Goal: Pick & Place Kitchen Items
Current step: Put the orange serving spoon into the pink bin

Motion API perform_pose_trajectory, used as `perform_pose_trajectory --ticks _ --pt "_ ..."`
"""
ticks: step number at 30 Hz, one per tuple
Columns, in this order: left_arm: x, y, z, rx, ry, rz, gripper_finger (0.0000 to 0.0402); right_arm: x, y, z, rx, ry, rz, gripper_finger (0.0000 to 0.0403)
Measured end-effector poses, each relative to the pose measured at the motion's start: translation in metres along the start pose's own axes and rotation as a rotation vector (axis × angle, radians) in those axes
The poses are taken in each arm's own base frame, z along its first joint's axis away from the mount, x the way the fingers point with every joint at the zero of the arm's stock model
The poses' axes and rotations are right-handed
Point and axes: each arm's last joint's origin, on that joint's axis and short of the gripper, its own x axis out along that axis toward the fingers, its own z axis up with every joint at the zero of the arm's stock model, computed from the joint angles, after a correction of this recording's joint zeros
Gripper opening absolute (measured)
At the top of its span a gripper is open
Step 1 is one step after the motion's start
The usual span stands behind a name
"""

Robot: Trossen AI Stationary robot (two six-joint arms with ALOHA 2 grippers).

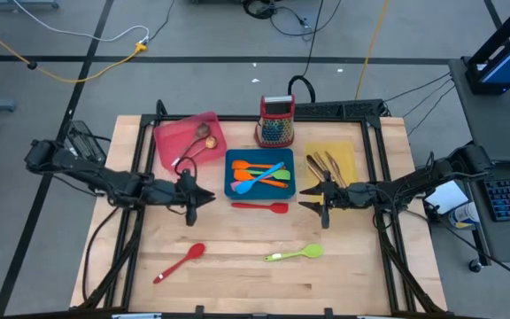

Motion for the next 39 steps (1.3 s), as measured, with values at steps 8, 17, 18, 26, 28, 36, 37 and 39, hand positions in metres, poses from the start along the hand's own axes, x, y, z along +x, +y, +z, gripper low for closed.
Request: perform_pose_trajectory --ticks 8,17,18,26,28,36,37,39 --pt "-0.003 -0.015 -0.008 -0.078 -0.001 -0.013 0.0072 0.000 0.000 0.000 0.000 0.000 -0.001 0.0160" --pt "0.016 -0.044 -0.012 -0.007 0.070 0.002 0.0072 0.000 0.000 0.000 -0.008 0.000 -0.001 0.0160" --pt "0.019 -0.050 -0.010 0.020 0.087 0.006 0.0072 0.000 0.000 0.000 -0.008 0.000 -0.001 0.0160" --pt "0.027 -0.088 0.002 0.219 0.247 -0.017 0.0072 0.000 -0.001 -0.003 -0.016 0.027 -0.006 0.0160" --pt "0.025 -0.093 0.004 0.218 0.271 -0.019 0.0072 -0.001 -0.001 -0.005 -0.016 0.032 -0.006 0.0160" --pt "0.017 -0.096 -0.005 0.096 0.404 -0.023 0.0072 -0.004 -0.004 -0.014 -0.012 0.061 -0.009 0.0160" --pt "0.016 -0.096 -0.007 0.080 0.430 -0.020 0.0072 -0.004 -0.004 -0.014 -0.013 0.058 -0.008 0.0160" --pt "0.014 -0.094 -0.010 0.049 0.479 -0.009 0.0072 -0.004 -0.004 -0.013 -0.011 0.053 -0.007 0.0160"
